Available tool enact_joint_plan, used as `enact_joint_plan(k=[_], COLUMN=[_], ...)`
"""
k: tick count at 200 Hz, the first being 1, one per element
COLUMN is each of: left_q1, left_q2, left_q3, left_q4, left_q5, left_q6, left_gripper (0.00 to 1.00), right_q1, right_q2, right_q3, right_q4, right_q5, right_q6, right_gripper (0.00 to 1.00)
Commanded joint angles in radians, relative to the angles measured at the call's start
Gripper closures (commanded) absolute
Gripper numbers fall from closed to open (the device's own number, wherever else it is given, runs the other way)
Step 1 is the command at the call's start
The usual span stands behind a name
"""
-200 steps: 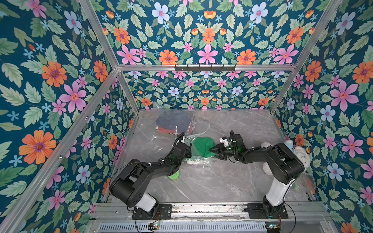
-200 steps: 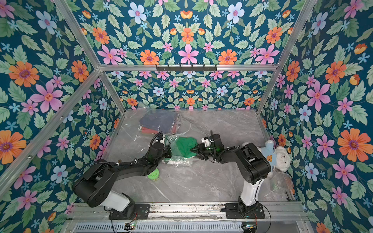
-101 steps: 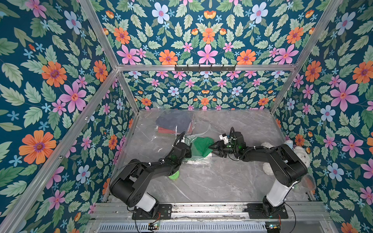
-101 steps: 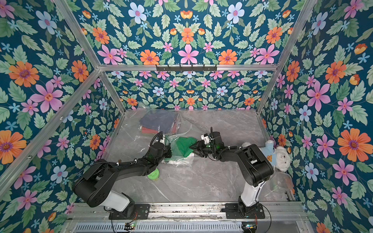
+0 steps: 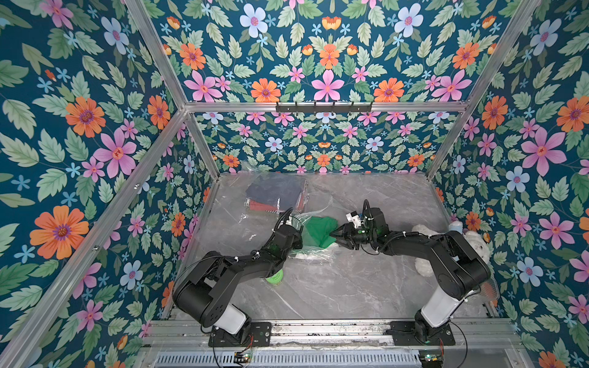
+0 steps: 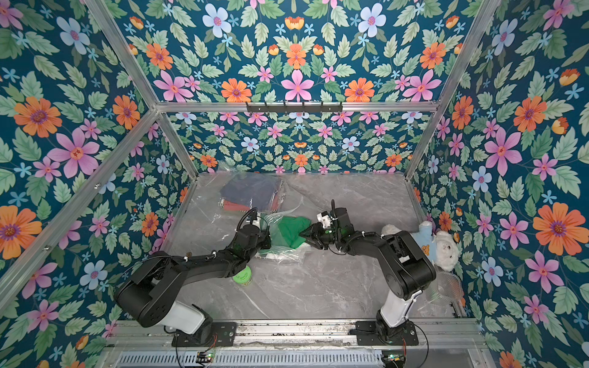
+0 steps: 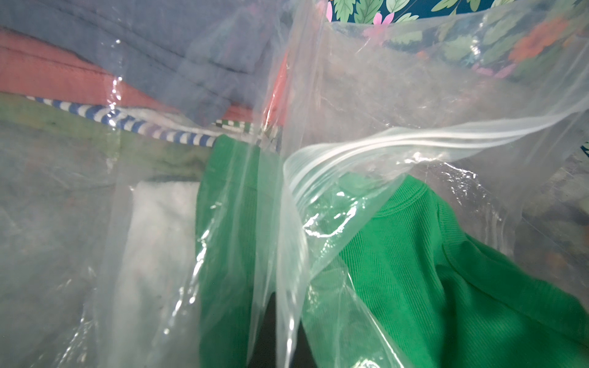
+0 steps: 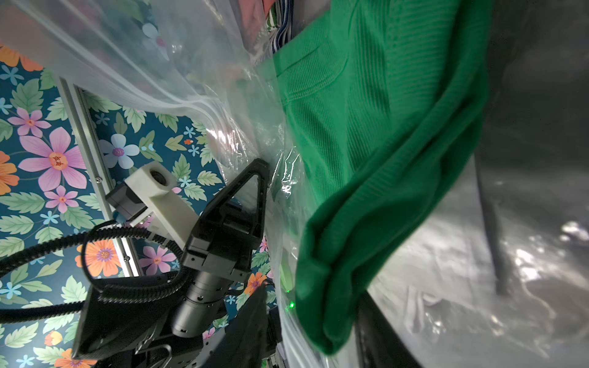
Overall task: Take the tank top out of the vacuum bag
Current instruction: Take out the tank top from the vacuum bag.
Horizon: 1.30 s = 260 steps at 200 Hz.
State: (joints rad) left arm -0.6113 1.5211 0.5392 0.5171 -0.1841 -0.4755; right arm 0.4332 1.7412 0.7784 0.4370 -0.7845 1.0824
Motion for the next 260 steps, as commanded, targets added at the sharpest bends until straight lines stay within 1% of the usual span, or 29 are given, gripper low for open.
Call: enact_joint_plan(k=[1, 27, 35, 47, 65, 110, 155, 166, 170, 177, 187, 202, 210, 220, 223, 230, 243, 248, 260], left_q1=[-0.001, -0.001, -0.001, -0.001, -0.002, -0.002, -0.002, -0.002, -0.002, -0.002, -0.002, -0.002, -0.002, -0.002, -0.002, -0.002, -0.002, -0.002, -0.002], left_q2=[0.001, 0.004, 0.007, 0.011, 0.011, -0.003, 0.005, 0.006, 0.006, 0.005, 0.005, 0.001, -0.002, -0.002, -0.001, -0.001, -0.002, -0.002, -0.002], left_q3=[0.001, 0.004, 0.004, 0.004, 0.004, -0.005, -0.005, -0.004, -0.004, -0.005, -0.005, -0.008, -0.010, -0.010, -0.010, -0.010, -0.013, -0.013, -0.013], left_q4=[0.003, 0.003, 0.005, 0.012, 0.014, 0.008, 0.017, 0.018, 0.017, 0.017, 0.017, 0.015, 0.017, 0.017, 0.017, 0.017, 0.019, 0.021, 0.023], left_q5=[-0.011, -0.011, -0.010, -0.005, -0.004, -0.014, -0.008, -0.009, -0.009, -0.008, -0.010, -0.011, -0.015, -0.015, -0.016, -0.014, -0.014, -0.015, -0.013], left_q6=[-0.007, -0.006, -0.007, -0.009, -0.010, -0.009, -0.012, -0.011, -0.012, -0.010, -0.011, -0.011, -0.012, -0.012, -0.012, -0.012, -0.012, -0.014, -0.012], left_gripper=[1.00, 1.00, 1.00, 1.00, 1.00, 1.00, 1.00, 1.00, 1.00, 1.00, 1.00, 1.00, 1.00, 1.00, 1.00, 1.00, 1.00, 1.00, 1.00], right_q1=[0.003, 0.010, 0.010, 0.010, 0.007, 0.007, 0.008, 0.007, 0.007, 0.007, 0.007, 0.009, 0.010, 0.010, 0.008, 0.005, -0.005, -0.009, -0.016], right_q2=[0.003, -0.023, -0.022, -0.009, 0.031, 0.104, 0.169, 0.178, 0.181, 0.183, 0.175, 0.148, 0.135, 0.130, 0.130, 0.136, 0.158, 0.170, 0.197], right_q3=[0.004, 0.019, 0.022, 0.028, 0.036, 0.045, 0.094, 0.111, 0.117, 0.126, 0.130, 0.133, 0.139, 0.149, 0.152, 0.158, 0.175, 0.185, 0.209], right_q4=[0.049, -0.017, -0.039, -0.056, -0.041, 0.020, 0.088, 0.094, 0.097, 0.104, 0.117, 0.092, 0.049, 0.000, -0.011, -0.024, -0.023, -0.024, -0.026], right_q5=[-0.016, -0.012, -0.007, 0.000, 0.007, 0.046, 0.056, 0.059, 0.057, 0.052, 0.050, 0.066, 0.080, 0.097, 0.101, 0.099, 0.083, 0.078, 0.069], right_q6=[0.032, -0.008, -0.022, -0.039, -0.036, -0.004, 0.016, 0.013, 0.011, 0.009, 0.008, -0.021, -0.051, -0.087, -0.094, -0.105, -0.108, -0.109, -0.108], right_gripper=[0.52, 0.51, 0.49, 0.43, 0.38, 0.35, 0.36, 0.37, 0.40, 0.46, 0.58, 0.72, 0.75, 0.75, 0.74, 0.69, 0.53, 0.48, 0.42])
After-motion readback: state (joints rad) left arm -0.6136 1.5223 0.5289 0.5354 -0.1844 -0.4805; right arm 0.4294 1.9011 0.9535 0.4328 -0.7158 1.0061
